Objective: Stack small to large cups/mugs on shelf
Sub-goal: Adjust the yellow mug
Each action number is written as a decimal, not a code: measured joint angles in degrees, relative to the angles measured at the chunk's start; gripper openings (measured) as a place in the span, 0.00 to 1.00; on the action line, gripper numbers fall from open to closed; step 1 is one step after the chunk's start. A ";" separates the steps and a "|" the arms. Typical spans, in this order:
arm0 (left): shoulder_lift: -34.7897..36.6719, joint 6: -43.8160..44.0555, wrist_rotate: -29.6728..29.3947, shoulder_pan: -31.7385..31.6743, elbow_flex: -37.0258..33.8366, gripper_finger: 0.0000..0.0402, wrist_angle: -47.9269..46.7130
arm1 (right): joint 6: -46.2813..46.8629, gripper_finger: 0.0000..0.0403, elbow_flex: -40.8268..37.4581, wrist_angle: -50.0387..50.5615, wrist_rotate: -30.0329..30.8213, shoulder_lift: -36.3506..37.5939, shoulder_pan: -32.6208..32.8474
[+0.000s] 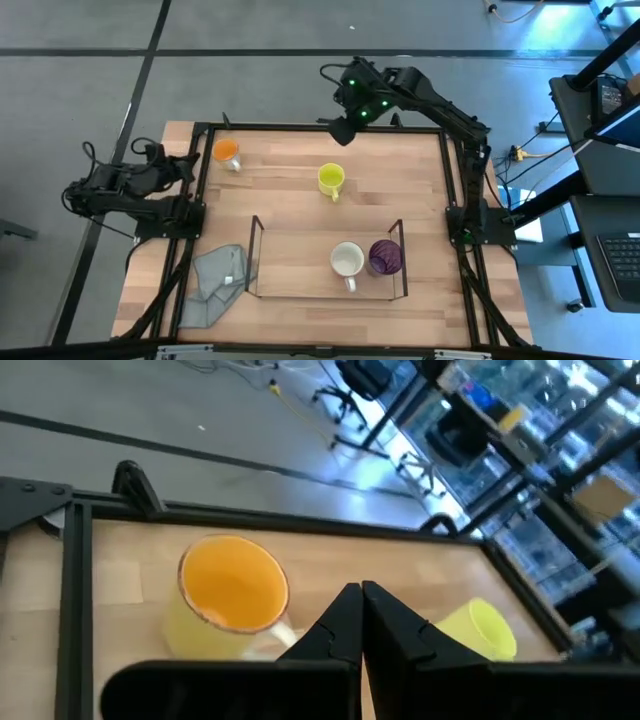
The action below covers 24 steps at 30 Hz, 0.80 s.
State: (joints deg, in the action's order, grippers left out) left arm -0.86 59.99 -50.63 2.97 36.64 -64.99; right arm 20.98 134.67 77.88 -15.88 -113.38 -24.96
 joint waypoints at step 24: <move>0.28 0.96 1.85 0.58 -0.06 0.00 -0.07 | 1.06 0.01 -8.65 12.20 -4.96 -14.25 -8.43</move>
State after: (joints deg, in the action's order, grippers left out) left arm -0.58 60.95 -48.77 3.55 36.58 -65.06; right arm 22.04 126.02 90.08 -20.84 -127.63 -33.39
